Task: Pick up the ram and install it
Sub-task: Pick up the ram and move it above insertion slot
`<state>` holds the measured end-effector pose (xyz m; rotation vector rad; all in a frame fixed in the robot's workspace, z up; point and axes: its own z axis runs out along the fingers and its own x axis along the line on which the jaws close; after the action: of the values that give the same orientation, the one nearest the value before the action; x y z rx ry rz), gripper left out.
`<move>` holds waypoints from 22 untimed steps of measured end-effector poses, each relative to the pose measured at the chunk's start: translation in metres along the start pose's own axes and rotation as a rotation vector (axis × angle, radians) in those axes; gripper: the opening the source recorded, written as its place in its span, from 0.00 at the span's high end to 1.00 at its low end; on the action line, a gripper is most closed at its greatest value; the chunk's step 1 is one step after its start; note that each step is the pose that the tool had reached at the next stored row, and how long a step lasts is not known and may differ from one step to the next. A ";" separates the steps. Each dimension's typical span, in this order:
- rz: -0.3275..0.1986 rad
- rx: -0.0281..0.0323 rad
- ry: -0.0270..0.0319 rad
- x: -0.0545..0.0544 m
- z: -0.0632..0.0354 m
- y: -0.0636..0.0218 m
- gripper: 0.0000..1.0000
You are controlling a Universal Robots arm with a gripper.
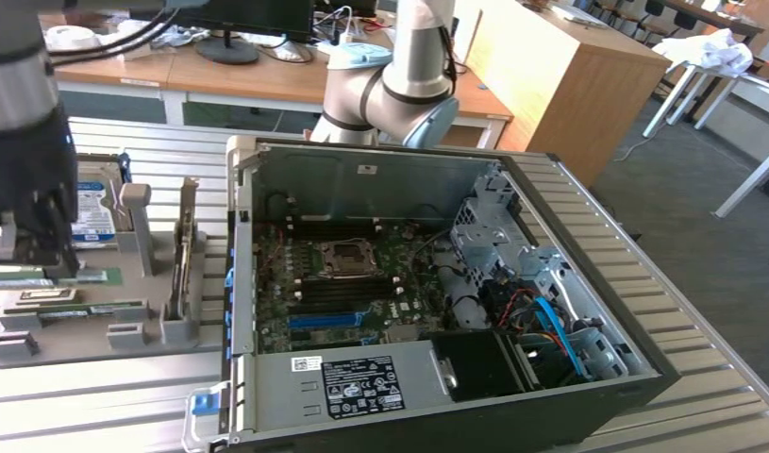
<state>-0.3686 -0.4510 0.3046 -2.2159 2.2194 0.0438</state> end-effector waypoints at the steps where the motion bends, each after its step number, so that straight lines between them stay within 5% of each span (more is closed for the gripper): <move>1: 0.000 0.0000 0.0000 0.000 -0.0040 0.0000 0.89; 22: 0.000 0.0000 0.0000 -0.002 -0.0728 0.0012 0.89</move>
<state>-0.3686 -0.4510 0.3774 -2.2160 2.2194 0.0439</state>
